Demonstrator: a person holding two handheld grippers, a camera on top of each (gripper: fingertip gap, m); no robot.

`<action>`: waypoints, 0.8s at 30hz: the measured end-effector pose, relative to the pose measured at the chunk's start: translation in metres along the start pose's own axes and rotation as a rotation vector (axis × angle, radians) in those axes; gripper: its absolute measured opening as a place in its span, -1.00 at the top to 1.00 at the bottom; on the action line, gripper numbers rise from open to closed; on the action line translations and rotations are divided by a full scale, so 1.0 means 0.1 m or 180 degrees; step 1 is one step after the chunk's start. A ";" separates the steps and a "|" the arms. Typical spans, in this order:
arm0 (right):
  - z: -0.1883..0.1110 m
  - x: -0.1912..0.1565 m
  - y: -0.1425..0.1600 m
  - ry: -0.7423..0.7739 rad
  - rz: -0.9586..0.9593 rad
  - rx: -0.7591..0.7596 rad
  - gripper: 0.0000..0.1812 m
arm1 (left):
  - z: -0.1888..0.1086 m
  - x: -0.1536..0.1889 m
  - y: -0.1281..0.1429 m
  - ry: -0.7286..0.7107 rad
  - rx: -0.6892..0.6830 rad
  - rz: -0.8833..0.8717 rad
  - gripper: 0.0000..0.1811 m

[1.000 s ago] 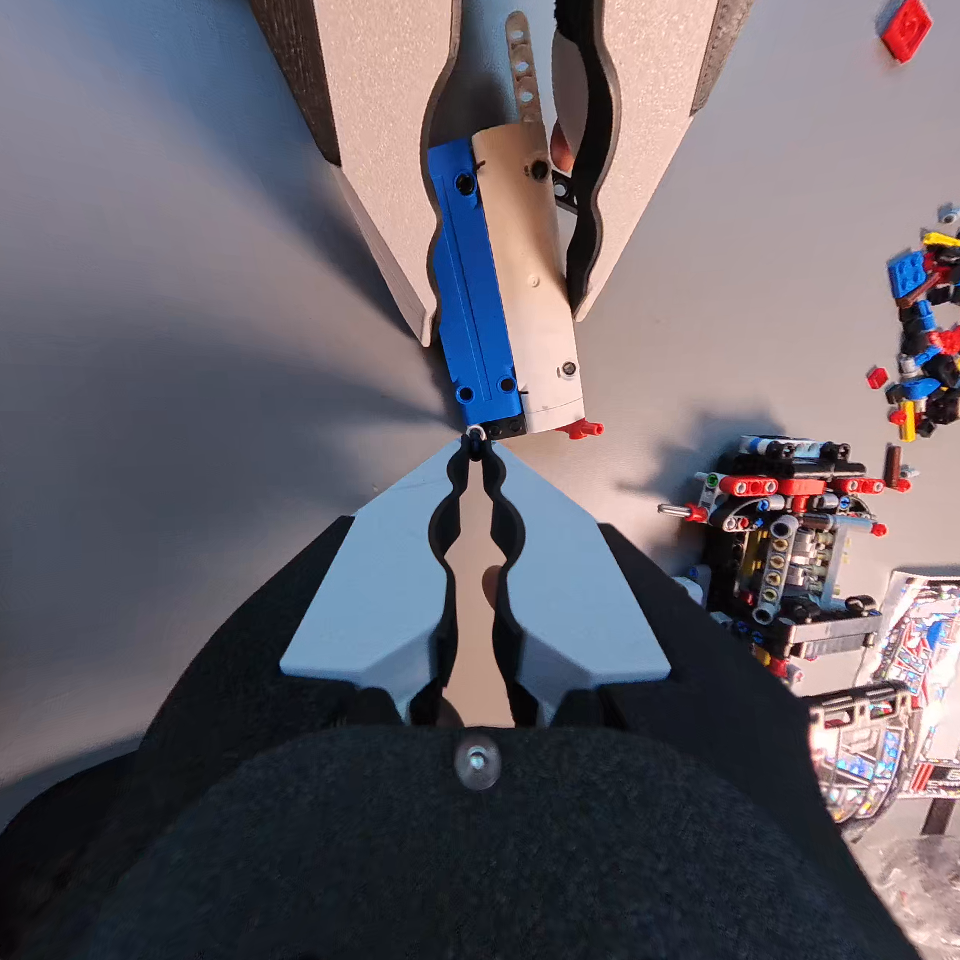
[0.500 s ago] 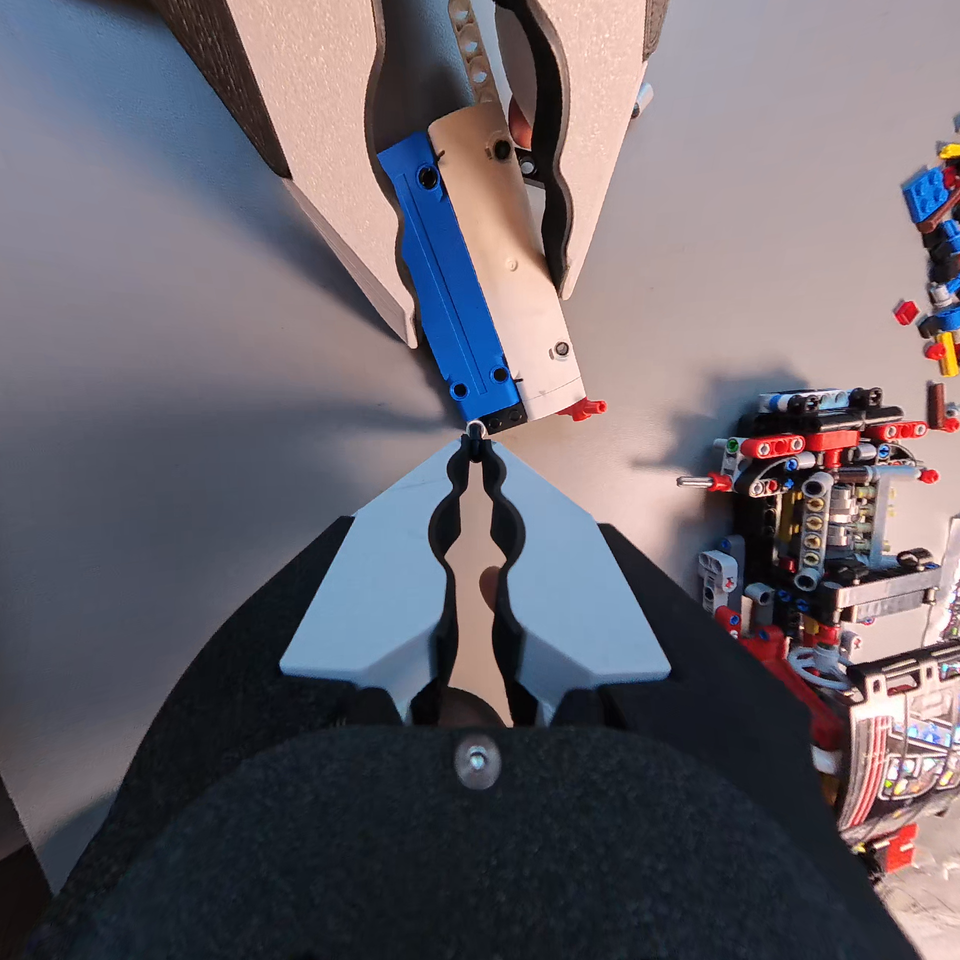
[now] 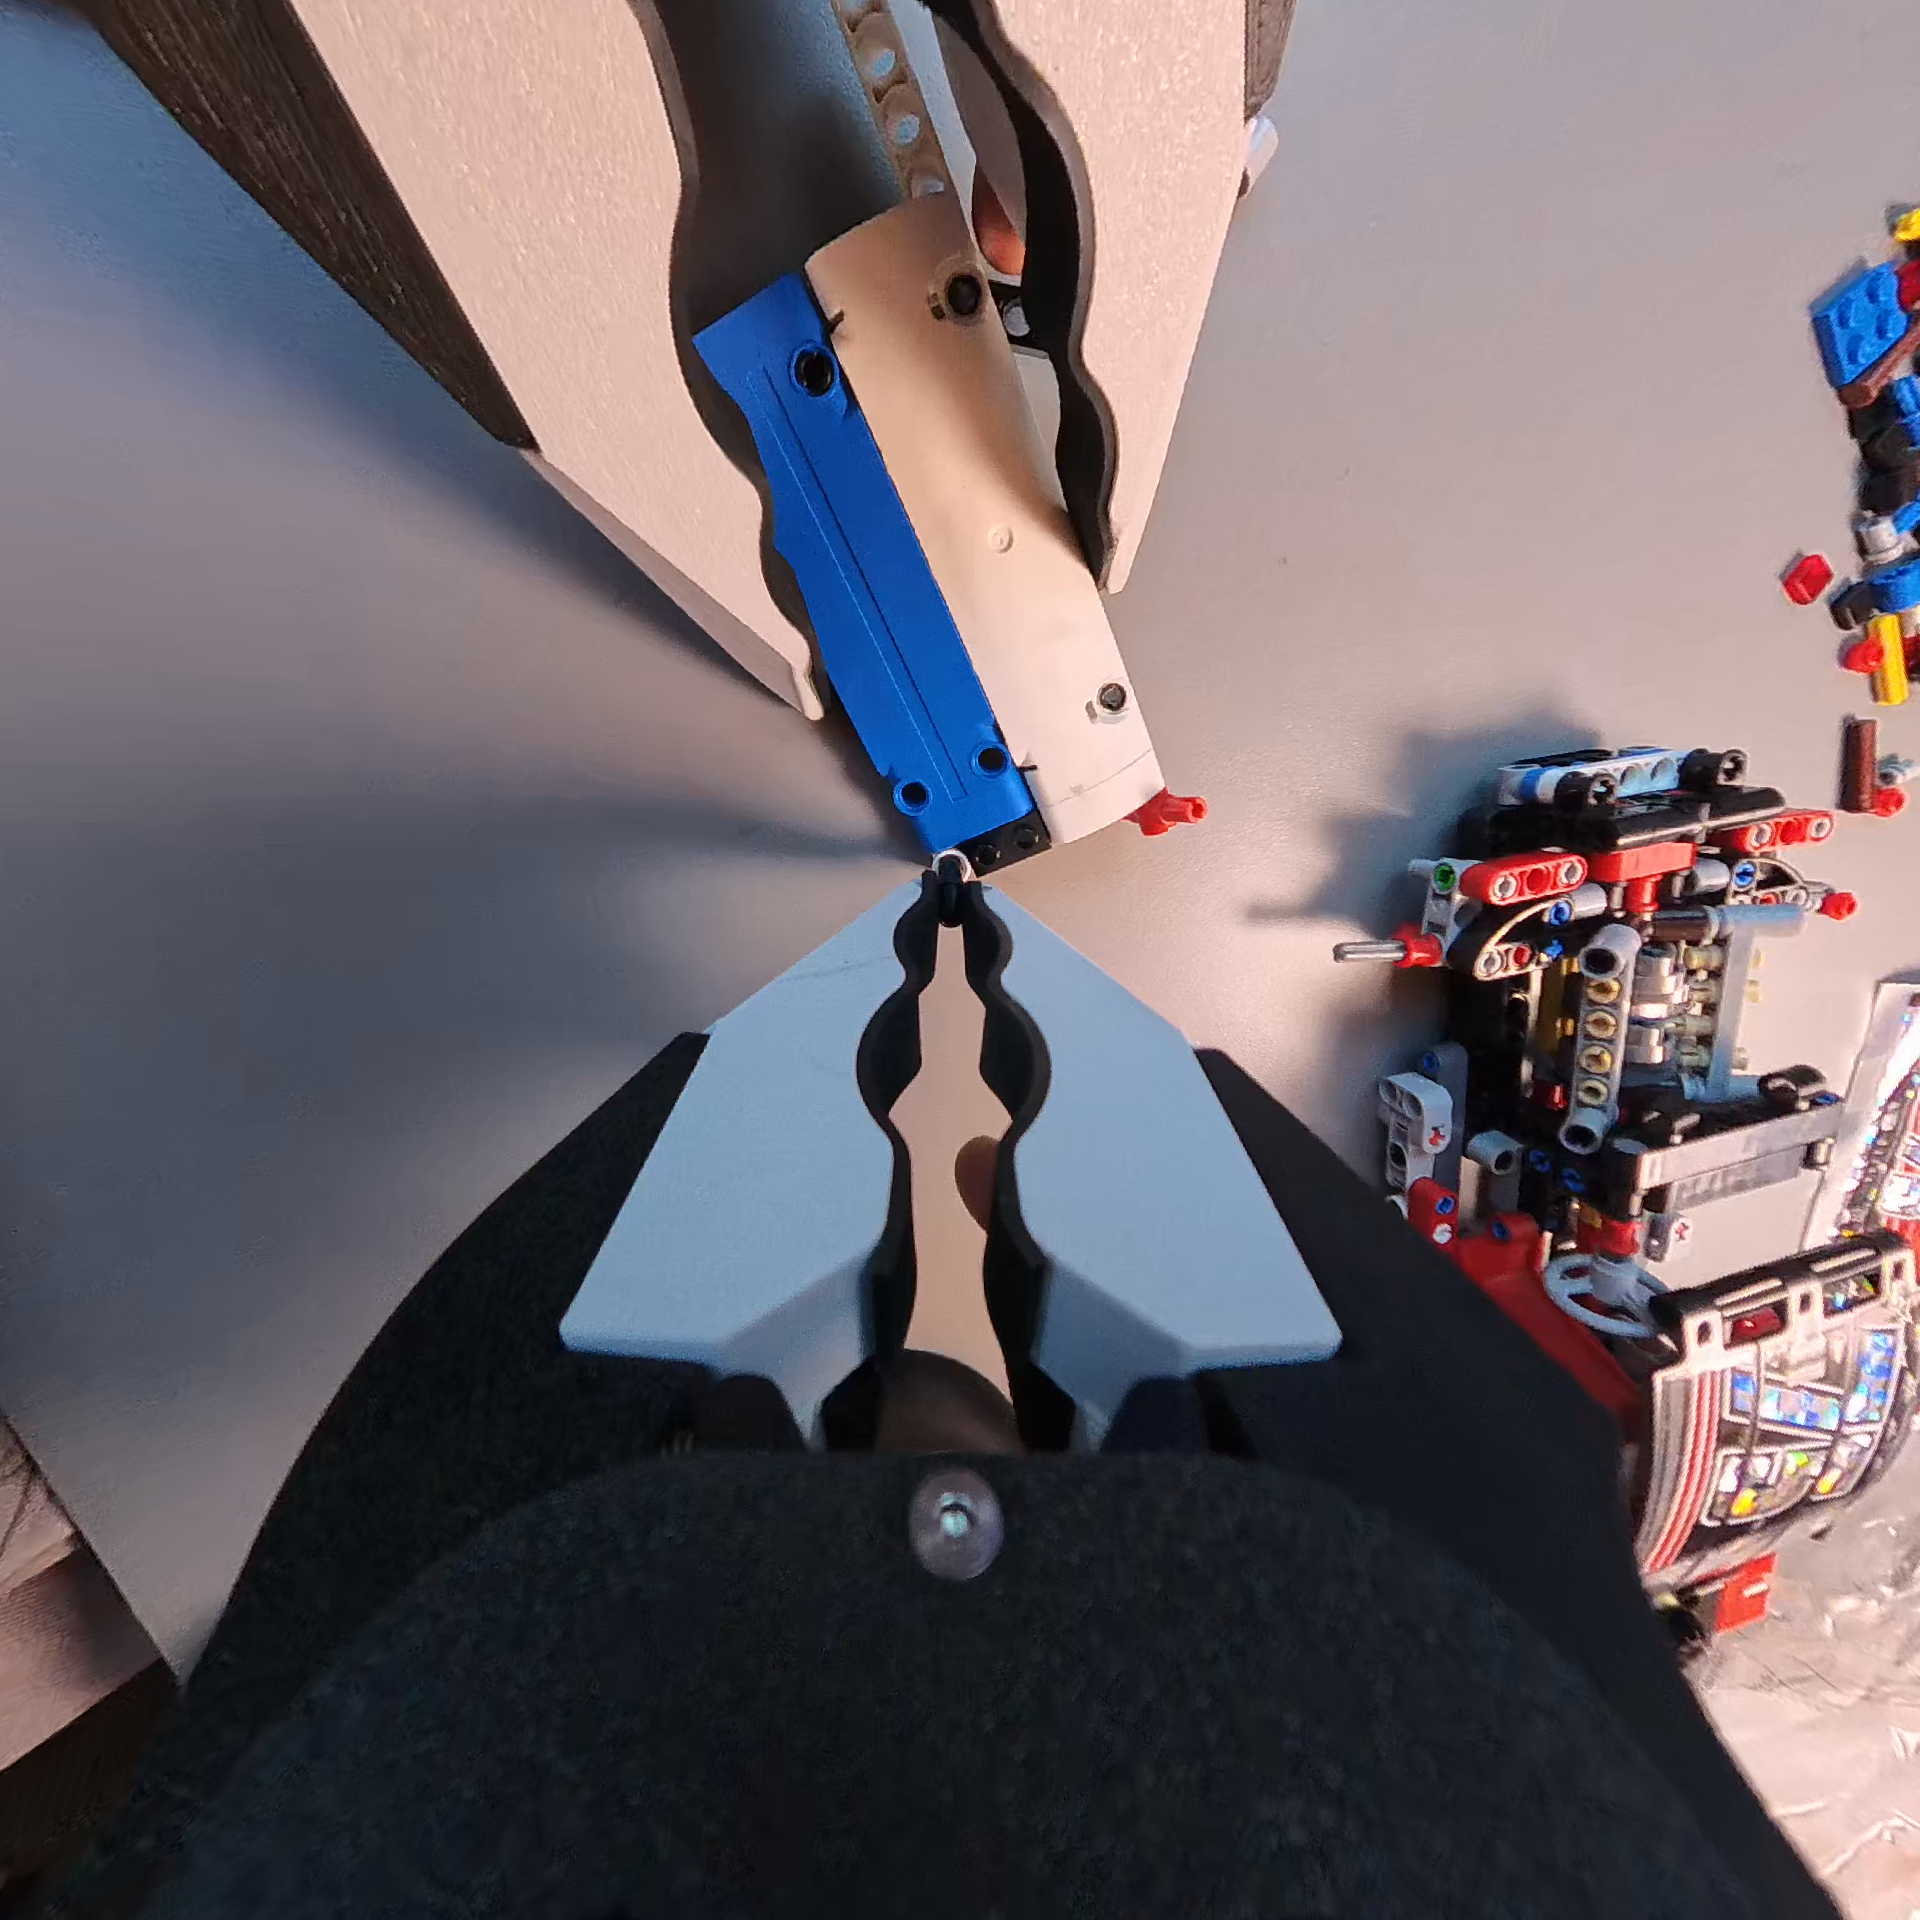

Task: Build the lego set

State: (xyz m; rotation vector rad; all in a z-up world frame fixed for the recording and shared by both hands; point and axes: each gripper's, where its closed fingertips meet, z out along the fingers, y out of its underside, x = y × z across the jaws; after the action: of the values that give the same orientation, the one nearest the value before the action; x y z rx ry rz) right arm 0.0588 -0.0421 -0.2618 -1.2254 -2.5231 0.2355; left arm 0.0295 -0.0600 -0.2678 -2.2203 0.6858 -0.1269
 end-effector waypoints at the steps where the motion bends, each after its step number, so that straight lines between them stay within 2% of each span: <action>1: 0.00 0.00 0.00 0.0002 0.0009 -0.0030 0.98 | 0.00 0.00 0.00 -0.0005 0.0000 -0.0006 0.43; 6: 0.01 0.03 -0.01 -0.0019 0.0090 -0.0177 0.98 | 0.00 -0.02 0.00 -0.0032 0.0005 -0.0047 0.43; 20: 0.05 0.16 -0.11 -0.0200 0.1090 -0.0118 0.98 | 0.00 -0.10 0.02 -0.0235 -0.0038 -0.0123 0.44; 24: 0.09 0.08 -0.12 -0.0322 0.0947 -0.0309 0.99 | 0.00 -0.09 0.02 -0.0233 -0.0040 -0.0155 0.44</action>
State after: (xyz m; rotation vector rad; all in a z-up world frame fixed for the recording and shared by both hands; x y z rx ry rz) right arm 0.0416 -0.0431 -0.2646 -1.6672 -2.4516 0.2524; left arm 0.0209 -0.0561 -0.2678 -2.2428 0.5942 -0.0654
